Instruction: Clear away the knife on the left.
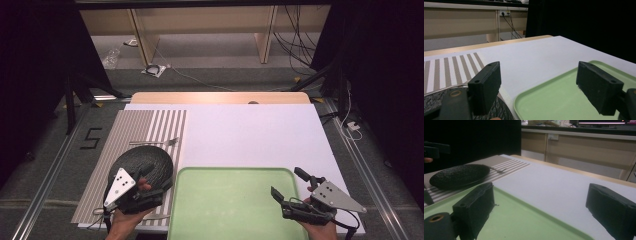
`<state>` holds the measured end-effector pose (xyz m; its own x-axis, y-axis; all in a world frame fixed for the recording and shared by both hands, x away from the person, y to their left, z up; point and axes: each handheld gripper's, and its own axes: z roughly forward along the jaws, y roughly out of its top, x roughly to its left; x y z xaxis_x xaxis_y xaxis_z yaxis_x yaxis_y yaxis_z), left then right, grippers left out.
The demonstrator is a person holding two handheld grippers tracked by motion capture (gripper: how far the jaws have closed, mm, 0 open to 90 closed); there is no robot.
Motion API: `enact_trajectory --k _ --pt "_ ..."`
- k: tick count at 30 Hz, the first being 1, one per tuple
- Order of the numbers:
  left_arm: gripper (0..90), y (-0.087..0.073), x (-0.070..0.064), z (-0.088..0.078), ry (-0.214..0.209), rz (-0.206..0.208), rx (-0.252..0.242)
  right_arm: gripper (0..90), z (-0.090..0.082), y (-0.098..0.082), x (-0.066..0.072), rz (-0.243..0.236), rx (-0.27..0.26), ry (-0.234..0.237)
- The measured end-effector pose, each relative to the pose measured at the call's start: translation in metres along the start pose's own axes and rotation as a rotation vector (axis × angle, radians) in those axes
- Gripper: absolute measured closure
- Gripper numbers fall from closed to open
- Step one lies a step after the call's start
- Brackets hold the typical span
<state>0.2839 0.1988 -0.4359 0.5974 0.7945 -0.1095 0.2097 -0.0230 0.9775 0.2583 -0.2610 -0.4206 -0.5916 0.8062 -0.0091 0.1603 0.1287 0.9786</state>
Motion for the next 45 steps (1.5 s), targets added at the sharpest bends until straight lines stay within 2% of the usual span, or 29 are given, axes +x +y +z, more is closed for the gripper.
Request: enact_trajectory --k 8,11,16,17,20,22,23,24,32,37,43,45 --pt "20.1 0.001 0.001 0.000 0.004 -0.001 0.002 9.2 0.000 0.000 0.000 -0.003 -0.005 0.000" --pt "20.1 0.001 0.004 -0.001 0.002 -0.020 0.008 9.2 0.000 0.000 0.001 -0.003 -0.004 0.001" --pt "20.1 0.002 0.008 -0.002 0.021 -0.020 0.021 9.5 -0.001 0.001 0.001 -0.012 -0.004 0.003" --pt "20.1 0.003 0.009 -0.002 0.040 -0.020 0.050 9.5 -0.001 0.001 0.001 -0.011 -0.004 0.003" --pt "19.9 0.004 0.011 -0.003 0.037 -0.026 0.070 9.5 -0.001 0.001 0.001 -0.007 -0.003 0.003" --pt "19.6 0.006 0.012 -0.004 0.054 0.007 0.102 9.6 -0.001 0.001 0.001 -0.009 -0.005 0.004" --pt "19.5 0.006 0.012 -0.004 0.054 0.007 0.102 9.6 -0.001 0.001 0.001 -0.007 -0.003 0.005" --pt "19.4 0.006 0.014 -0.006 0.067 0.023 0.128 9.6 -0.001 0.001 0.001 -0.009 -0.001 0.005" --pt "19.0 0.013 0.026 -0.015 0.056 -0.001 0.175 9.9 -0.001 0.000 0.002 -0.009 0.003 0.005" --pt "19.2 0.017 0.034 -0.020 0.052 0.019 0.253 9.9 0.000 0.000 0.002 -0.011 -0.005 0.011" --pt "20.4 0.021 0.038 -0.026 0.058 0.044 0.284 10.0 0.000 0.000 0.002 -0.014 -0.007 0.011" --pt "20.4 0.023 0.042 -0.029 0.055 0.052 0.310 10.1 0.000 0.000 0.002 -0.013 -0.007 0.011"
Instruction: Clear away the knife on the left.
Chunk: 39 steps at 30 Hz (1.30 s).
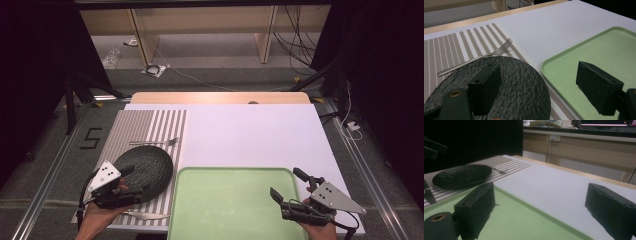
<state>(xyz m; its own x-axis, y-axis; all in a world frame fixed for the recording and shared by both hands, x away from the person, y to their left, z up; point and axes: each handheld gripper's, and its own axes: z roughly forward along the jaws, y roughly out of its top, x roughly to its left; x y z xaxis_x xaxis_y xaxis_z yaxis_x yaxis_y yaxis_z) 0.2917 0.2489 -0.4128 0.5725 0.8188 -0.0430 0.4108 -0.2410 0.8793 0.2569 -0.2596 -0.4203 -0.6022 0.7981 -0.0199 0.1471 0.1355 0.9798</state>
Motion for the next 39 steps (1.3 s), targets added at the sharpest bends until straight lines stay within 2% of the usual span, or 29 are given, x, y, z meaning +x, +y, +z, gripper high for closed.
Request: enact_trajectory --k 2,6,10,14,18,19,29,33,36,39 --pt "20.6 0.001 0.005 -0.003 0.008 0.019 0.043 10.1 0.000 0.000 0.000 0.004 0.002 0.002" --pt "21.8 0.001 0.010 -0.007 -0.001 0.032 0.080 10.2 0.000 0.000 0.000 0.000 0.000 0.001" --pt "22.1 0.002 0.011 -0.010 -0.008 0.071 0.161 10.2 0.000 0.000 0.001 0.001 -0.004 0.002" --pt "22.1 0.002 0.012 -0.011 -0.009 0.086 0.201 10.2 0.000 0.000 0.001 -0.004 -0.003 0.005" --pt "22.1 0.001 0.013 -0.012 0.008 0.107 0.223 10.2 0.000 0.000 0.001 -0.007 0.000 0.003" --pt "22.1 0.001 0.014 -0.013 0.000 0.108 0.235 10.2 0.000 0.000 0.001 -0.007 0.000 0.003" --pt "22.6 -0.002 0.024 -0.022 0.032 0.154 0.364 10.4 0.001 0.000 0.002 -0.005 0.003 0.005" --pt "22.7 -0.003 0.027 -0.025 0.021 0.161 0.402 10.4 0.000 0.000 0.002 -0.004 0.005 0.008" --pt "24.7 -0.007 0.029 -0.025 0.024 0.187 0.464 10.5 0.001 0.000 0.002 -0.003 0.004 0.010" --pt "25.2 -0.009 0.030 -0.025 0.018 0.189 0.491 10.5 0.001 0.000 0.002 -0.004 0.011 0.010"
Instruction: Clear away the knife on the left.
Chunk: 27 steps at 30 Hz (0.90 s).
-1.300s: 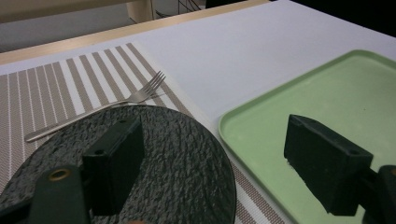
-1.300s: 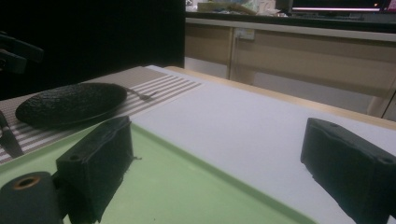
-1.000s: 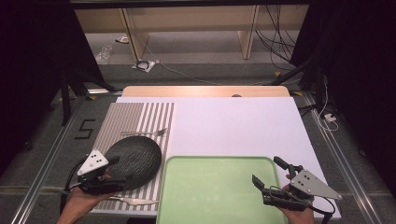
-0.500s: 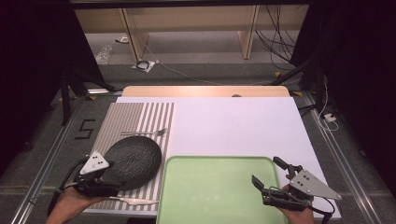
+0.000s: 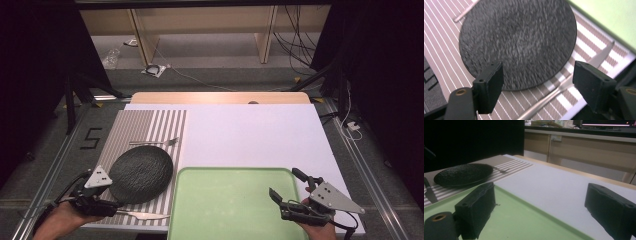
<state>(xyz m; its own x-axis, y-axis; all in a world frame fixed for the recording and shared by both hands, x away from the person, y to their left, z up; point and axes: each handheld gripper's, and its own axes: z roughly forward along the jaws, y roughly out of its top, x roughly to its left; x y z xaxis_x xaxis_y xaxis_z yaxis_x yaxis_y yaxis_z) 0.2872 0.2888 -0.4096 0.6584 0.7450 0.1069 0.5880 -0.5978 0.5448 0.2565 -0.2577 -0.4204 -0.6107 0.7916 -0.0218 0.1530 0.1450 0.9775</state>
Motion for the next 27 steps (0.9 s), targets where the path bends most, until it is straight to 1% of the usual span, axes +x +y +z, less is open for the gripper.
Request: enact_trajectory --k 1,3,5,8,10,12,13,20,24,27 --pt "25.2 -0.001 0.000 0.001 0.004 0.006 0.019 10.5 0.000 0.000 0.000 -0.001 0.001 0.001" --pt "25.3 -0.002 0.001 0.002 0.007 0.007 0.038 10.5 0.001 0.000 0.000 -0.004 -0.005 0.007" --pt "25.4 -0.003 0.002 0.003 0.007 0.009 0.058 10.5 0.001 0.000 0.001 -0.006 0.001 0.008" --pt "25.7 -0.005 0.002 0.006 -0.003 0.013 0.080 10.5 0.001 0.000 0.001 -0.003 0.003 0.009" --pt "25.8 -0.008 0.002 0.011 -0.012 0.022 0.115 10.5 0.001 0.000 0.001 -0.006 0.001 0.008" --pt "25.9 -0.008 0.002 0.012 -0.017 0.024 0.120 10.5 0.001 0.000 0.001 -0.005 0.001 0.009" --pt "26.1 -0.009 0.002 0.013 -0.024 0.025 0.130 10.5 0.001 0.000 0.001 -0.004 0.001 0.009" --pt "27.5 -0.014 0.005 0.020 -0.035 0.023 0.191 10.5 0.001 0.000 0.001 -0.003 0.002 0.010" --pt "28.4 -0.018 0.006 0.026 -0.033 0.021 0.230 10.5 0.001 0.000 0.001 -0.006 0.004 0.009" --pt "30.8 -0.019 0.006 0.031 -0.041 0.030 0.250 10.5 0.002 0.000 0.001 -0.007 0.004 0.009"
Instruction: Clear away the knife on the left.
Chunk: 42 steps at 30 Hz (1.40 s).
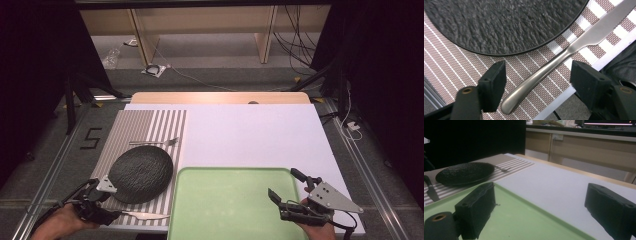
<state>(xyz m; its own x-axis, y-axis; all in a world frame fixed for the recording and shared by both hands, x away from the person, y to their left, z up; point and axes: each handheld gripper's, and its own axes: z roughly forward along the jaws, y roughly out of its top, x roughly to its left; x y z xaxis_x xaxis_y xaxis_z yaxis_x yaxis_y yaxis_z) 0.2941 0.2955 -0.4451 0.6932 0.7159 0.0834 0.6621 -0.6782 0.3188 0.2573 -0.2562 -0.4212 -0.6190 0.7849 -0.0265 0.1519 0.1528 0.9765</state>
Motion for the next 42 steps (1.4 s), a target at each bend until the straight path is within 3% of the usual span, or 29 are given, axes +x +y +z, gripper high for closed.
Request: enact_trajectory --k 6,17,36,42 --pt "35.5 -0.002 0.000 0.005 0.015 0.034 0.039 10.6 0.000 0.000 0.000 0.003 0.003 0.003" --pt "42.1 0.004 -0.007 0.013 -0.020 0.086 0.074 10.6 0.002 -0.001 0.000 0.002 0.005 0.006" --pt "51.2 0.016 -0.010 0.022 -0.043 0.140 0.152 10.8 0.005 -0.002 -0.001 0.006 0.023 0.012" --pt "54.1 0.020 -0.012 0.023 -0.050 0.176 0.175 10.9 0.009 -0.004 -0.001 0.008 0.031 0.018"
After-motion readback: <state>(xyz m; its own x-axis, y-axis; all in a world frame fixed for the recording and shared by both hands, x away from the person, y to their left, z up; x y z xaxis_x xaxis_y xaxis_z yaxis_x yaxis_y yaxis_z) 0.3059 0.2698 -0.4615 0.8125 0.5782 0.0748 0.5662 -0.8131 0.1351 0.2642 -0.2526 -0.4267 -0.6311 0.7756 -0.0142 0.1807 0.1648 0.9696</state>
